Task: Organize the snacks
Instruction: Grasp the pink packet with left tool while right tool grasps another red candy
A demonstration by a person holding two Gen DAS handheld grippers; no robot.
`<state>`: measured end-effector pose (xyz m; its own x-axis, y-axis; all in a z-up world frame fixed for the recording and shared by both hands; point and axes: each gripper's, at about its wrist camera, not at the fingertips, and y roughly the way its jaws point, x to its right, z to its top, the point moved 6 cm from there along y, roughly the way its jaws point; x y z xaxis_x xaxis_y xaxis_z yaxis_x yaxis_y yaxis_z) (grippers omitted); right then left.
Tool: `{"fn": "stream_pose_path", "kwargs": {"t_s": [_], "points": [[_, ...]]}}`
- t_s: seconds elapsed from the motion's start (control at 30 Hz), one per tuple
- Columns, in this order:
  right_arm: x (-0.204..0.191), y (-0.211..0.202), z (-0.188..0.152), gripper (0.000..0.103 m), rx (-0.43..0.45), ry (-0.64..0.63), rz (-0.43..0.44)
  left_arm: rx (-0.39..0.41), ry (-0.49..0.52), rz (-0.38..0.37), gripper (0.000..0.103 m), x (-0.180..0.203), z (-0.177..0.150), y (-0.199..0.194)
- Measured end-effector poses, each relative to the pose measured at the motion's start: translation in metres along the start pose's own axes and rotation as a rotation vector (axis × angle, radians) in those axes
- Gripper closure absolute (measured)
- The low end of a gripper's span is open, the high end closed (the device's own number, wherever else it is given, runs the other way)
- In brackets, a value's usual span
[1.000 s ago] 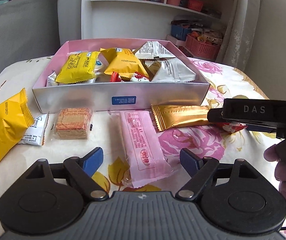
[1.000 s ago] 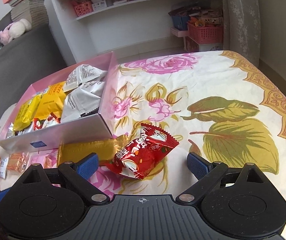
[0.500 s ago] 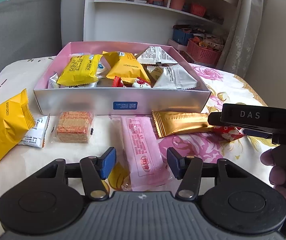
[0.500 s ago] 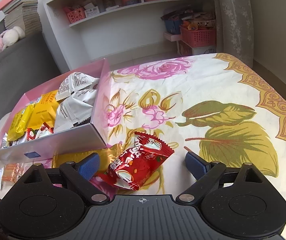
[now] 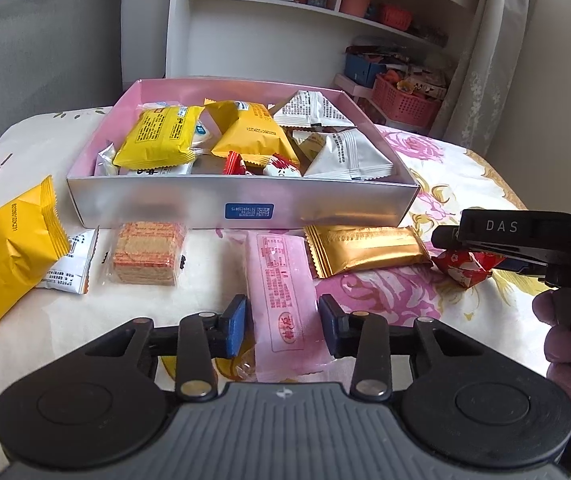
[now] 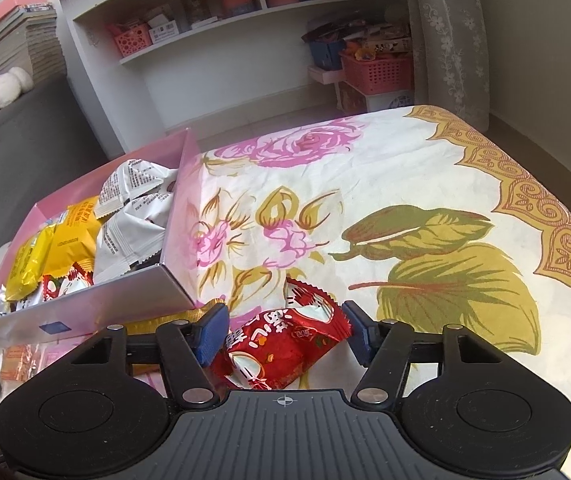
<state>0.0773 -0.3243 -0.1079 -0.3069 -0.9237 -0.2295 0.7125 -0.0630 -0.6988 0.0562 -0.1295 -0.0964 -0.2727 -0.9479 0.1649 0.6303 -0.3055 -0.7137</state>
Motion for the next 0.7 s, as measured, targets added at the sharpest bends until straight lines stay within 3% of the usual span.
{"fn": "stream_pose_path", "kwargs": {"t_s": [0.07, 0.1, 0.3, 0.47, 0.7], "points": [[0.001, -0.002, 0.001, 0.050, 0.000, 0.011, 0.006, -0.002, -0.001, 0.000, 0.069, 0.000, 0.000, -0.001], [0.001, -0.003, 0.002, 0.059, 0.002, 0.015, 0.010, -0.003, -0.001, 0.001, 0.070, -0.001, 0.001, -0.001], [-0.001, -0.006, 0.004, 0.071, -0.010, 0.021, 0.041, -0.022, -0.003, 0.013, 0.073, -0.001, 0.002, -0.003], [-0.004, -0.008, 0.007, 0.078, -0.024, 0.023, 0.078, -0.039, -0.007, 0.013, 0.073, -0.002, 0.003, -0.004], [0.000, -0.013, 0.011, 0.078, -0.030, 0.039, 0.102, -0.059, -0.016, -0.010, 0.073, -0.002, 0.005, -0.004]]}}
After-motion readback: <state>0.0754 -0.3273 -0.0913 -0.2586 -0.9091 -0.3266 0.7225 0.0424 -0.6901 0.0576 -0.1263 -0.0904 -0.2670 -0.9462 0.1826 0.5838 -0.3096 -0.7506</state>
